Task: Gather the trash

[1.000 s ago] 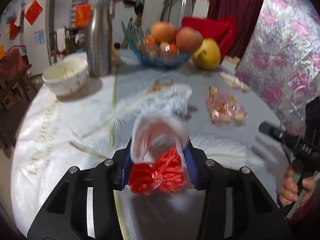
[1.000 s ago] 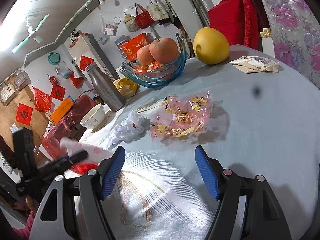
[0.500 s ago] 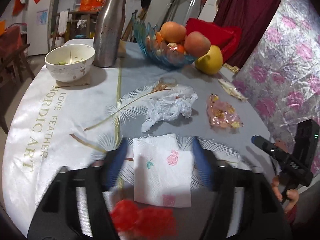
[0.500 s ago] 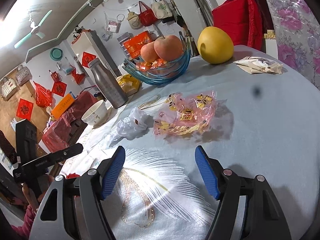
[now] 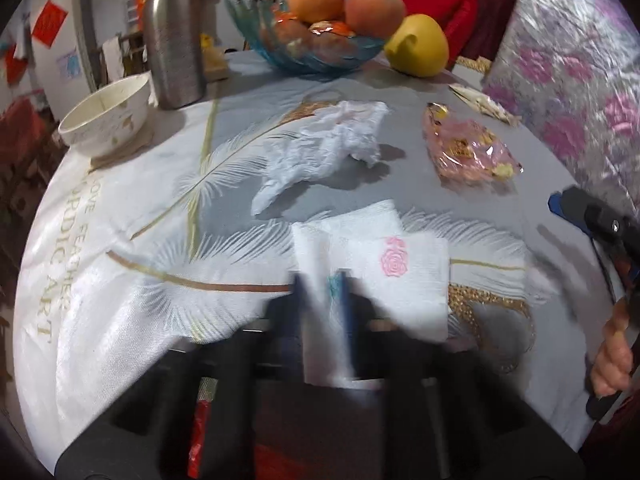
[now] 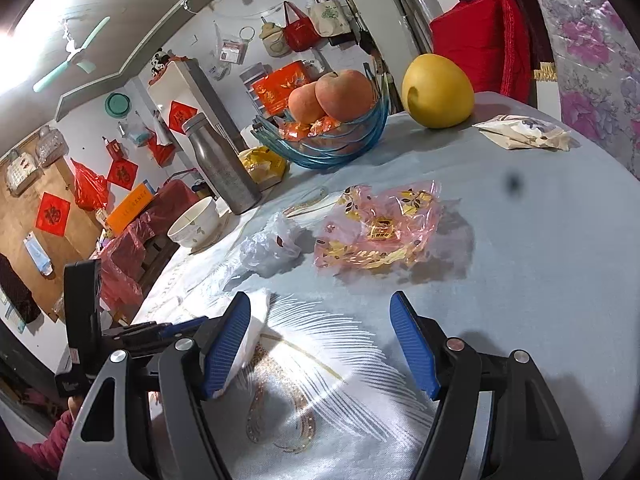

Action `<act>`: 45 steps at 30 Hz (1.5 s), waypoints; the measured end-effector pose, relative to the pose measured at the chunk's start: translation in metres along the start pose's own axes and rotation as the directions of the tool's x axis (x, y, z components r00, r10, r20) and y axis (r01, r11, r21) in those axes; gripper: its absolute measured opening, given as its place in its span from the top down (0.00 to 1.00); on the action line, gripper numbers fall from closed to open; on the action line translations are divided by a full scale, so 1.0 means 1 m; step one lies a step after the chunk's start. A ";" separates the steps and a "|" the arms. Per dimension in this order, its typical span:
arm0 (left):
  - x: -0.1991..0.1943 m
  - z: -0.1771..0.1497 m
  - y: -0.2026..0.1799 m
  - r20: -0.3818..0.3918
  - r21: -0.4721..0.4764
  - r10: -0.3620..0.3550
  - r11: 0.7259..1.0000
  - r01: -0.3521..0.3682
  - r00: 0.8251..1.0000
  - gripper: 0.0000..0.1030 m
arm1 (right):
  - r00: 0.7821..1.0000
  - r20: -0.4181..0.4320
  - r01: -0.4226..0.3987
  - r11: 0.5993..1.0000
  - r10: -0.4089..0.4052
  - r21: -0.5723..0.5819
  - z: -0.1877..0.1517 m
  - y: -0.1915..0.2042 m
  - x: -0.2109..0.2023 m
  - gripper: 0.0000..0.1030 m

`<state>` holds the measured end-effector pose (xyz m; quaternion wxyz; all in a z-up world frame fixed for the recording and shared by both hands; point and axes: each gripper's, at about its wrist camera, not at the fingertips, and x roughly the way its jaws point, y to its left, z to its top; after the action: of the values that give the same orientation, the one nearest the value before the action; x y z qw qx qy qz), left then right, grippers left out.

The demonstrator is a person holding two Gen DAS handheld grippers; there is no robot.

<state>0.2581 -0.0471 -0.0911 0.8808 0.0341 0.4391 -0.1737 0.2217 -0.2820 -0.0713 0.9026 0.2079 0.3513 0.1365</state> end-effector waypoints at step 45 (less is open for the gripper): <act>-0.235 -0.101 0.170 0.363 -0.378 0.217 0.923 -0.070 0.906 0.95 | 0.913 -0.328 -0.332 0.910 0.243 -0.249 -0.066 0.210 0.070 0.80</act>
<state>0.1085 0.1985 0.0158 0.9534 -0.1293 0.2713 -0.0283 0.2053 -0.0522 -0.0572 0.8318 0.0966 0.4201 0.3496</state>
